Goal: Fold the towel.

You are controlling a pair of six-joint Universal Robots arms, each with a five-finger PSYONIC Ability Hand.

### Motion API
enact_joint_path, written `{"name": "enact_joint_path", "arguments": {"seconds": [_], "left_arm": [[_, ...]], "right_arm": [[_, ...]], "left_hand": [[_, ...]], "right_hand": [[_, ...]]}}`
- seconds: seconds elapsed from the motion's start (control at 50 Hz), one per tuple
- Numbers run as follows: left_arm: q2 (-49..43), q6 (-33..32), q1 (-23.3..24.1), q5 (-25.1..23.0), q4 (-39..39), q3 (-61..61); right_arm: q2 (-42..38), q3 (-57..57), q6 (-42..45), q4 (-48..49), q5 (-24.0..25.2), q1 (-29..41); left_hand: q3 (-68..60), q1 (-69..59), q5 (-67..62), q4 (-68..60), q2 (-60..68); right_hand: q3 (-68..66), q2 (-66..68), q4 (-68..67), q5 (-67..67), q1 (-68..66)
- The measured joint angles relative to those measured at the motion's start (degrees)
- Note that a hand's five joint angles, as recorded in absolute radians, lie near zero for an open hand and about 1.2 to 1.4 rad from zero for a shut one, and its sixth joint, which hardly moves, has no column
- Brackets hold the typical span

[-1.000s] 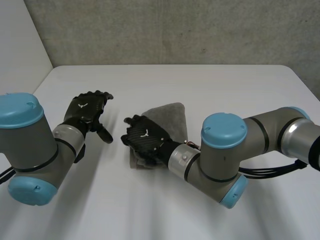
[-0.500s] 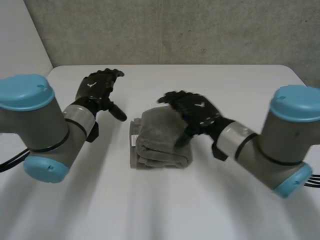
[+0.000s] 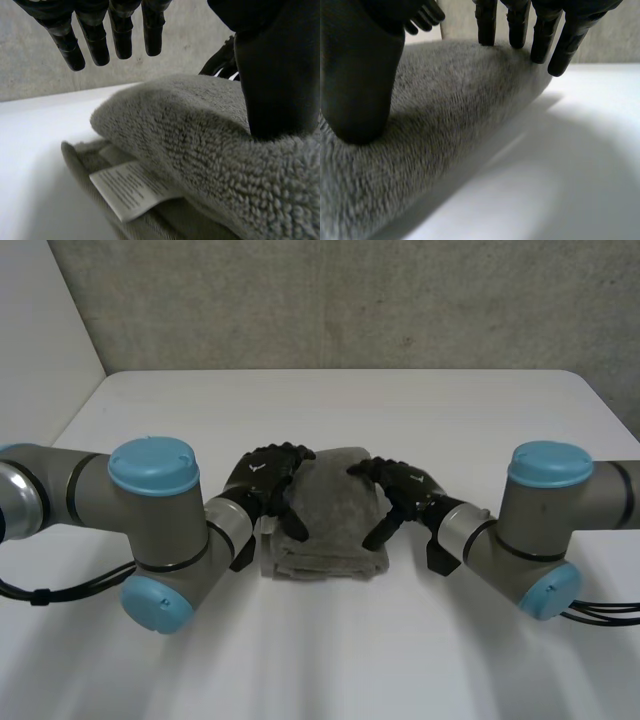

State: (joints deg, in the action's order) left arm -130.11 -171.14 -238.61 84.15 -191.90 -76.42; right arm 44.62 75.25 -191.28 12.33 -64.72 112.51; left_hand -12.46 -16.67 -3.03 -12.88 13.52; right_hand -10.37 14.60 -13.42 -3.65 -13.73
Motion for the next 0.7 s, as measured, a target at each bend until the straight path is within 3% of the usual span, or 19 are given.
{"name": "enact_joint_path", "arguments": {"seconds": [0.2, 0.7], "left_arm": [[0.27, -0.67, -1.86, 0.07, 0.13, -3.75], [0.6, -3.11, -4.3, 0.52, -0.03, -7.62]], "right_arm": [[-5.0, -5.54, 0.53, -1.49, -0.02, 1.72], [-7.49, -11.01, 4.29, -4.52, -0.93, 5.18]], "left_hand": [[0.0, 0.0, 0.0, 0.0, 0.0], [0.0, 0.0, 0.22, 0.0, -0.07]], "right_hand": [[0.0, -0.24, 0.0, 0.0, 0.6], [0.0, -0.24, 0.0, 0.21, 1.34]]}}
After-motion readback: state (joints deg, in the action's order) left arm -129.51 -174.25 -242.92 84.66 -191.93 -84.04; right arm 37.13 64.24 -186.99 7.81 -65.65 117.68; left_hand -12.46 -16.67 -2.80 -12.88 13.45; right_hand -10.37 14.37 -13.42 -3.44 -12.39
